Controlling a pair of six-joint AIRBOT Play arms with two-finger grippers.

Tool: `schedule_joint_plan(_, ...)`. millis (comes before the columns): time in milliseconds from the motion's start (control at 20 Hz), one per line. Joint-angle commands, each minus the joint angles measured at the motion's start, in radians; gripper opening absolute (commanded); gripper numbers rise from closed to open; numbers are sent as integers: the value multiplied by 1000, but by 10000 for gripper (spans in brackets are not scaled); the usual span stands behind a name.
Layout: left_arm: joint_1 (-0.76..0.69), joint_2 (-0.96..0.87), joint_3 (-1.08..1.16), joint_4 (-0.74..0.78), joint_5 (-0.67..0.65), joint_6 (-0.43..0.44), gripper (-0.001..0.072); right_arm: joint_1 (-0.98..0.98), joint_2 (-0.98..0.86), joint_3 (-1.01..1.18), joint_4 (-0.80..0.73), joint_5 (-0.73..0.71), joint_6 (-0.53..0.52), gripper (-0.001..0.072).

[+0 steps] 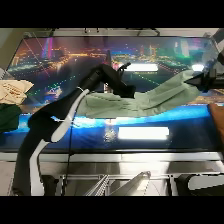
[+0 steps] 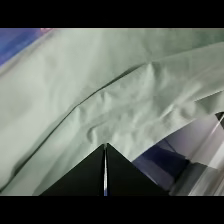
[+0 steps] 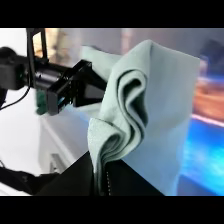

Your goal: Fold the shirts.

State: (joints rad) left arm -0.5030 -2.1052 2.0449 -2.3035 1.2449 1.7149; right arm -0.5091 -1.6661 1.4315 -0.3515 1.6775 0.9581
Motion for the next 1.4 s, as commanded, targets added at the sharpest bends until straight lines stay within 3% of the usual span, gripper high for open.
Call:
schedule_joint_plan(0, 143, 215, -73, 1, 145, 51, 17, 117, 60, 2, 106, -22, 1, 15)
schedule_joint_plan(150, 310, 399, -163, 1, 298, 77, 18, 372, 86, 2, 104, -188, 0, 16)
schedule_joint_plan(250, 418, 493, -246, 1, 343, 89, 18, 589, 74, 1, 44, -401, 0, 15)
schedule_joint_plan(450, 590, 638, -486, 0, 314, 148, 19, 956, -65, 15, 42, -892, 0, 15)
schedule_joint_plan(550, 641, 687, -607, -1, 274, 176, 19, 1070, -196, 97, 62, -1000, -4, 15)
schedule_joint_plan(600, 660, 701, -663, -2, 261, 190, 19, 1113, -267, 156, 62, -1008, -7, 17)
schedule_joint_plan(650, 676, 708, -709, -2, 253, 192, 19, 1143, -320, 203, 61, -1006, -11, 130)
schedule_joint_plan(700, 686, 708, -741, -4, 257, 193, 19, 1159, -352, 236, 61, -993, -11, 387)
schedule_joint_plan(750, 694, 708, -774, -6, 254, 199, 19, 1159, -355, 241, 61, -989, -11, 364)
schedule_joint_plan(800, 698, 708, -800, -27, 255, 217, 19, 1143, -341, 241, 51, -979, -11, 284)
schedule_joint_plan(900, 708, 708, -838, -131, 259, 276, 19, 1061, -291, 241, -40, -882, 11, 284)
schedule_joint_plan(1100, 720, 761, -892, -184, 274, 369, 19, 792, -144, 226, -450, -582, 283, 283)
schedule_joint_plan(1250, 760, 872, -1000, -187, 222, 377, 19, 581, -18, 76, -501, -491, 405, 287)
schedule_joint_plan(1300, 780, 919, -1045, -187, 199, 377, 19, 525, 5, -2, -496, -499, 430, 432)
schedule_joint_plan(1350, 797, 964, -1089, -187, 190, 377, 19, 481, 7, -69, -467, -515, 436, 623)
